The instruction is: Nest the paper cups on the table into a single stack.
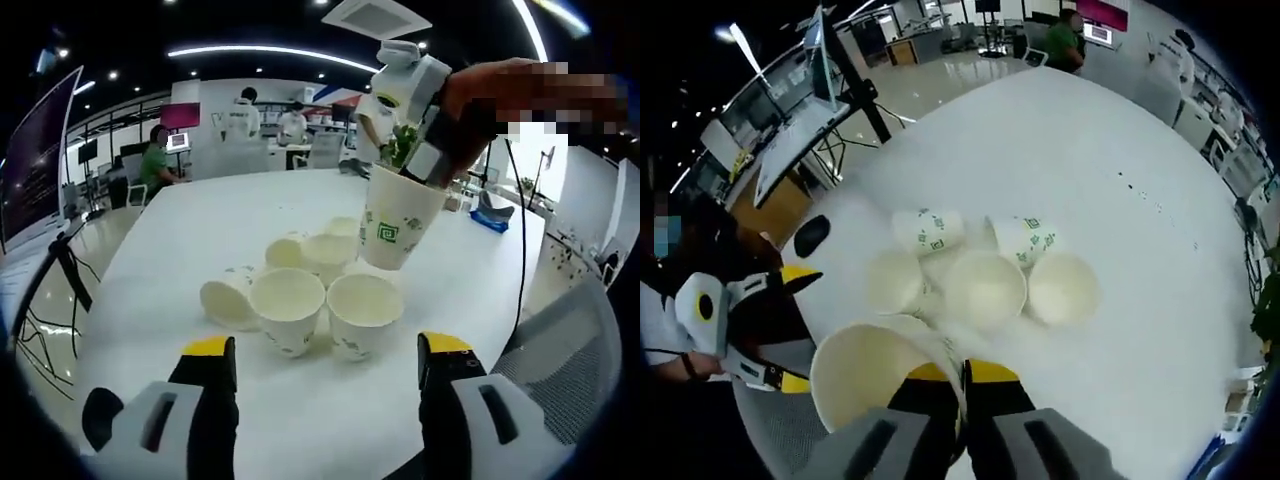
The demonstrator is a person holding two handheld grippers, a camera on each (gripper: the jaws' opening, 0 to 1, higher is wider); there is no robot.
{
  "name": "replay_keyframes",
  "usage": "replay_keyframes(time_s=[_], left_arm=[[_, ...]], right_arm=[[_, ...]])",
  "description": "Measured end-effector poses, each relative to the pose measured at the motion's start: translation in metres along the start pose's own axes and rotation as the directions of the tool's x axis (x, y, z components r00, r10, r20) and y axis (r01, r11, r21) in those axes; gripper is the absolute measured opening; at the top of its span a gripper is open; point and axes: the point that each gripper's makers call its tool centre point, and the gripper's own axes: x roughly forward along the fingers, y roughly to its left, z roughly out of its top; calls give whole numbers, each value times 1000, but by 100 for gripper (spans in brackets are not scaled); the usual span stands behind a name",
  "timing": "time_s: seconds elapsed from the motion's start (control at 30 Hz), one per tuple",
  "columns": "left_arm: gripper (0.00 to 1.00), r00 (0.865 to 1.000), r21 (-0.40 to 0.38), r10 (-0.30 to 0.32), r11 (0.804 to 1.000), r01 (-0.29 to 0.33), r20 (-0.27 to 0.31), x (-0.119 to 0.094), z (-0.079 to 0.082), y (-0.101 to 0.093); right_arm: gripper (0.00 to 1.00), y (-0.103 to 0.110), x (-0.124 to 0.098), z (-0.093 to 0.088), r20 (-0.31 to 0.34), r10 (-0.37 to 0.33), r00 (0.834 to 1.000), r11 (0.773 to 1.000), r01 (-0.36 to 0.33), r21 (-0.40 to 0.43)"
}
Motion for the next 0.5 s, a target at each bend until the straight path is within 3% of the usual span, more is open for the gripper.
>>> replay_keyframes(time_s=[0.5], left_arm=[[72,1000,-6,-2,1000,2,8,-1,2,0]], right_arm=[[0,18,21,10,-56,12,998,995,-17,-101]])
